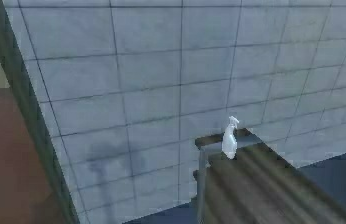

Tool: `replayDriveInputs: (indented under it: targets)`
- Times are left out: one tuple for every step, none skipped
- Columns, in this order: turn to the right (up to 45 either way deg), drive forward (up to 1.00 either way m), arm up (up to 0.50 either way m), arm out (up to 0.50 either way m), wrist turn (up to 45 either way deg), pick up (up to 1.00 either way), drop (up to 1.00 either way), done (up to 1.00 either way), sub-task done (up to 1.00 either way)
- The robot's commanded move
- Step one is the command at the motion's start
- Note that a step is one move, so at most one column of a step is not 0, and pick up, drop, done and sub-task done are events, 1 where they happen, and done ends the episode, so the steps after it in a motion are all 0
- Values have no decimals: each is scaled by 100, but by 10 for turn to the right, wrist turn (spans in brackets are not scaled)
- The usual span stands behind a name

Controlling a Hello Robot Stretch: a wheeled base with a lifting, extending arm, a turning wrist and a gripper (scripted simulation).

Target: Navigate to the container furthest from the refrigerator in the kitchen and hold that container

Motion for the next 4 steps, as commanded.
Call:
replayDriveInputs:
  targets:
    - [-450,0,0,0,0,0,0,0,0]
    - [-240,0,0,0,0,0,0,0,0]
    - [450,0,0,0,0,0,0,0,0]
    - [210,0,0,0,0,0,0,0,0]
